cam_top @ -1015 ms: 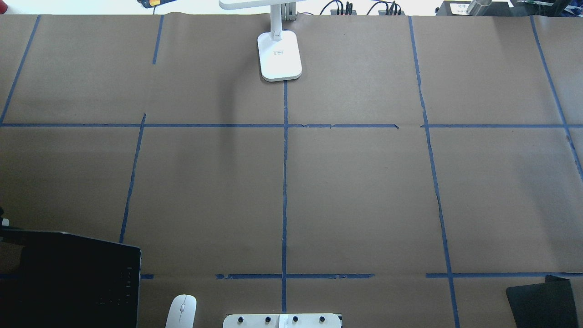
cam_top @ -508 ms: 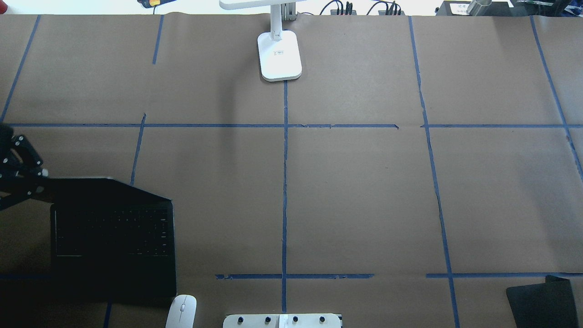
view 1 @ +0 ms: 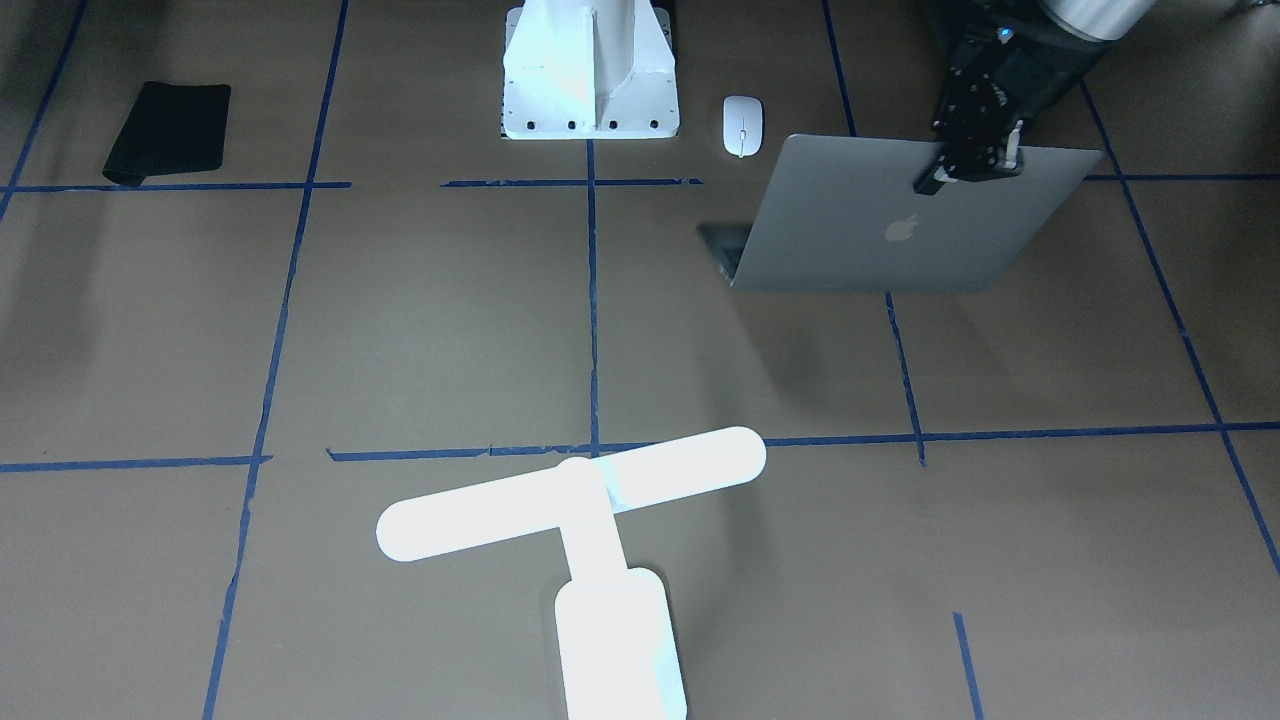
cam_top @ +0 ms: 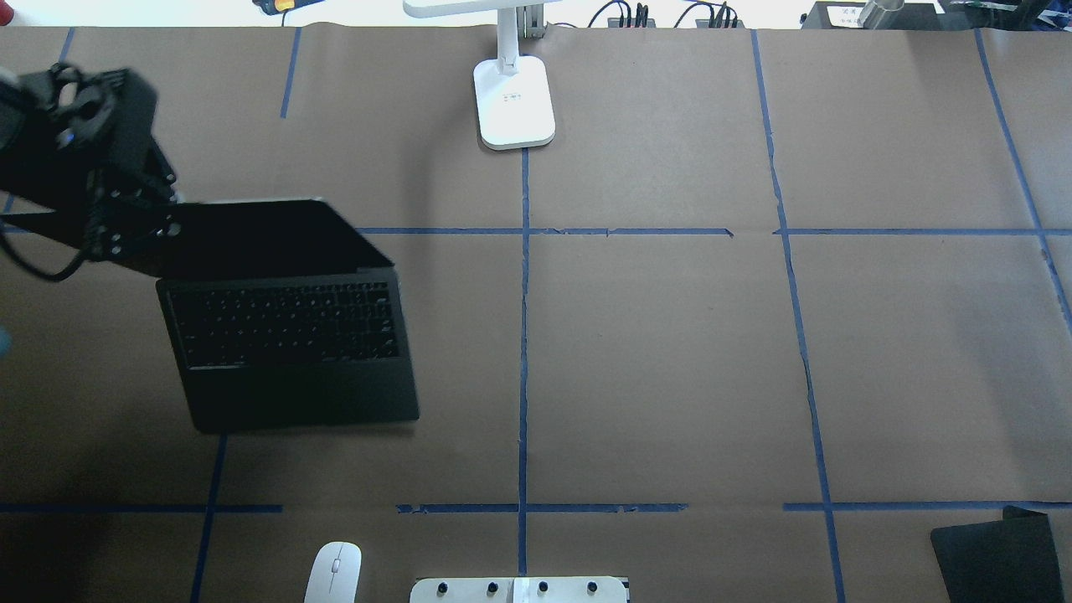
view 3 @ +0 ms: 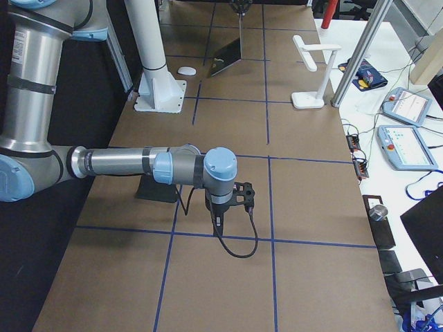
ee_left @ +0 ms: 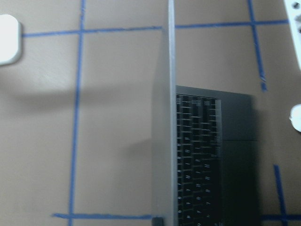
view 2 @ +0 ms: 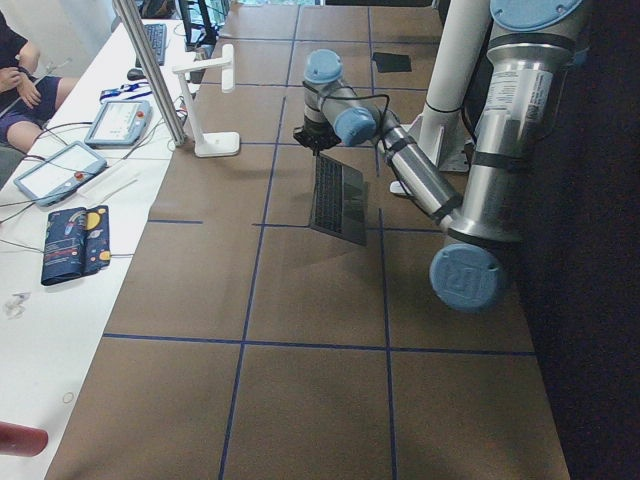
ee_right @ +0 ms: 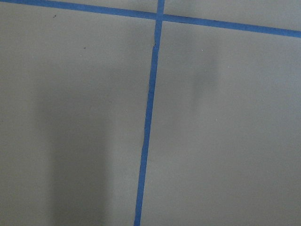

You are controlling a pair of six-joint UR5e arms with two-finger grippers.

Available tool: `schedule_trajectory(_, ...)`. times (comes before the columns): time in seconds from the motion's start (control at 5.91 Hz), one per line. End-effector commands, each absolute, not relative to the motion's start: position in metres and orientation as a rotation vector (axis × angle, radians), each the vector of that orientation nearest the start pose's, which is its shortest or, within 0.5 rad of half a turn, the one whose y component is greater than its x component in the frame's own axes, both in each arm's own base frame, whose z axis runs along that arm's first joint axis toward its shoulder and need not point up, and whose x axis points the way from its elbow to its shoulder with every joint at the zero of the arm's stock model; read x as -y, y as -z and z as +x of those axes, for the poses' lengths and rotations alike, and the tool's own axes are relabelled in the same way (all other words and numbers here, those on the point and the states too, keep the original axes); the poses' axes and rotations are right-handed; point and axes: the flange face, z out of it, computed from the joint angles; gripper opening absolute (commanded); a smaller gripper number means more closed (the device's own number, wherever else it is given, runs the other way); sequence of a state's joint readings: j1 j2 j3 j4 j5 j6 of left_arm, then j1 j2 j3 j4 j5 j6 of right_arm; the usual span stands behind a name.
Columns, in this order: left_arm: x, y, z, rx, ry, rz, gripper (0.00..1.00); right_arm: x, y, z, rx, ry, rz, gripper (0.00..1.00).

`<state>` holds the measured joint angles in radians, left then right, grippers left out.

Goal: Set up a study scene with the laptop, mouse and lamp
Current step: 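Carry the laptop forward and set it down in front of the white lamp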

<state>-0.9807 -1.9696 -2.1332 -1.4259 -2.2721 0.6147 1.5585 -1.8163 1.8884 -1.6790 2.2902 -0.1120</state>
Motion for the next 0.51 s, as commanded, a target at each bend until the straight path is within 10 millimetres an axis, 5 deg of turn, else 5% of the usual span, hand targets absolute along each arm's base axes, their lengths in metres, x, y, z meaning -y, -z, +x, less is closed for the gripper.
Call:
schedule_trajectory(0.0,0.537,-0.15,0.287,-0.645,-1.371,0.834,0.0,0.386,-0.625,0.063,0.721,0.106,0.001,1.0)
schedule_trajectory(0.17,0.577,-0.117,0.333,-0.583,-1.377,0.812,0.0,0.386,-0.625,0.063,0.721,0.106,0.002,1.0)
schedule_trajectory(0.34,0.591,-0.099,0.379,-0.513,-1.392,0.806,0.0,0.386,-0.625,0.063,0.721,0.106,0.001,1.0)
